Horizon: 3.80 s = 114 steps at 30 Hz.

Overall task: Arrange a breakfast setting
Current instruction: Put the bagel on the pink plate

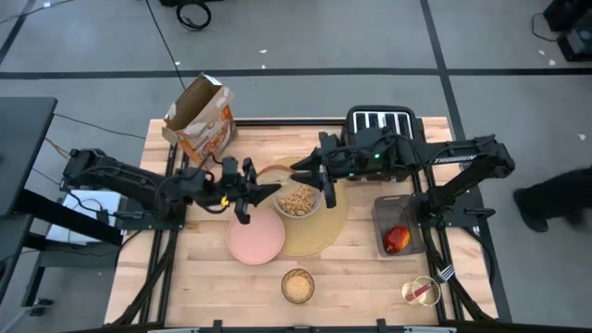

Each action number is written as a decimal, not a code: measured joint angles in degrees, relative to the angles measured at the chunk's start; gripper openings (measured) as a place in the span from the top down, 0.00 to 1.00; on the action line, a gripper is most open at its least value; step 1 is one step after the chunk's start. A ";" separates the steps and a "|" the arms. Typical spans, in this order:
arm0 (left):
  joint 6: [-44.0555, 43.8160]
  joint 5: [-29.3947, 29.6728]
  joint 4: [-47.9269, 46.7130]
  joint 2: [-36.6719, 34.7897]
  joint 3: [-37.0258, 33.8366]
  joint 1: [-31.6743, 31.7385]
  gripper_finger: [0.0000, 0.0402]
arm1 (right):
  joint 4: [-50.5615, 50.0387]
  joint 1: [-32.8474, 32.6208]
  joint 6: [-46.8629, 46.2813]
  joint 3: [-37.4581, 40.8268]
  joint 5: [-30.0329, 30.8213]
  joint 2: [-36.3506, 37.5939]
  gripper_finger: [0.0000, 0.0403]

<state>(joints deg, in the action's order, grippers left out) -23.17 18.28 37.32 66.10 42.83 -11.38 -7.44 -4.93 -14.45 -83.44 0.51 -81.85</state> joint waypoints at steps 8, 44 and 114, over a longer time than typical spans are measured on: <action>-17.63 -2.83 -35.23 -8.89 -0.02 -2.56 0.85 | -1.44 0.00 -0.99 -0.07 0.27 3.96 0.40; -54.29 -10.69 -42.99 8.51 -12.98 -9.25 0.63 | -9.40 -7.34 -7.05 -0.04 5.90 4.21 0.38; -39.57 1.69 -73.46 19.65 5.30 -9.49 0.61 | -10.66 -7.39 -12.43 -0.04 8.44 4.18 0.38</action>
<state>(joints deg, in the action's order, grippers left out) -62.74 19.98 -36.15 85.76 48.13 -20.87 -18.11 -12.32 -26.87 -83.48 8.95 -77.67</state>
